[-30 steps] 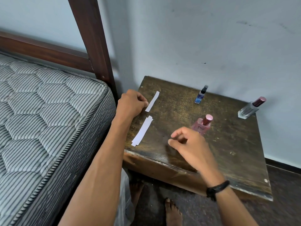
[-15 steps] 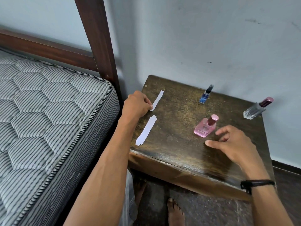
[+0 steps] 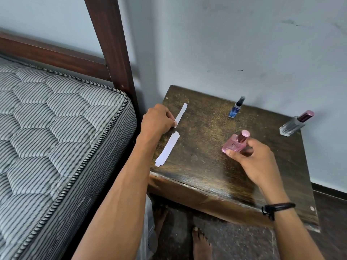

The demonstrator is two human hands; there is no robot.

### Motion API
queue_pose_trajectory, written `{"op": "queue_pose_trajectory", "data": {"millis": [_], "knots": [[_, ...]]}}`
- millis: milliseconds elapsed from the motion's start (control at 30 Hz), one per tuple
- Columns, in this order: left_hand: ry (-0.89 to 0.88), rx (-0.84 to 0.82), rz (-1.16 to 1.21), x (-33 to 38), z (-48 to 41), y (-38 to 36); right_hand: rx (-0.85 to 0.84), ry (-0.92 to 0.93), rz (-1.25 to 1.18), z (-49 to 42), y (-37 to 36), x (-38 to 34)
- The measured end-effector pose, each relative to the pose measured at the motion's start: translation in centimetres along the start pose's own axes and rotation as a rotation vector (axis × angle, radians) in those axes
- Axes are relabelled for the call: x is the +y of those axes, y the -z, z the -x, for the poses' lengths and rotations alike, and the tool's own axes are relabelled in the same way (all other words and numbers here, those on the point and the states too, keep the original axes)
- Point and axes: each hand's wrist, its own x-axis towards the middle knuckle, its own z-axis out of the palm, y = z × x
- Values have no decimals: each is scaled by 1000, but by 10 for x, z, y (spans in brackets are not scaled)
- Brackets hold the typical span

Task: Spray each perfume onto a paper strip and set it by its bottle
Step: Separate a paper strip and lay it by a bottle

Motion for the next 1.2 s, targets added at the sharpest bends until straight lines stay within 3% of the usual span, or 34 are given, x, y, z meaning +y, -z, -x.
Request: {"op": "queue_pose_trajectory", "data": {"millis": [400,833,1200], "knots": [[21,-12,-19,4,2,-6,35,101,-44,-7,-16,-6],[61,-29,22,3,-1,-8,-38,339,164,-115,-68,-101],[47,-29,3,7,2,-5,-1,317,134,-132,-97,-100]]}}
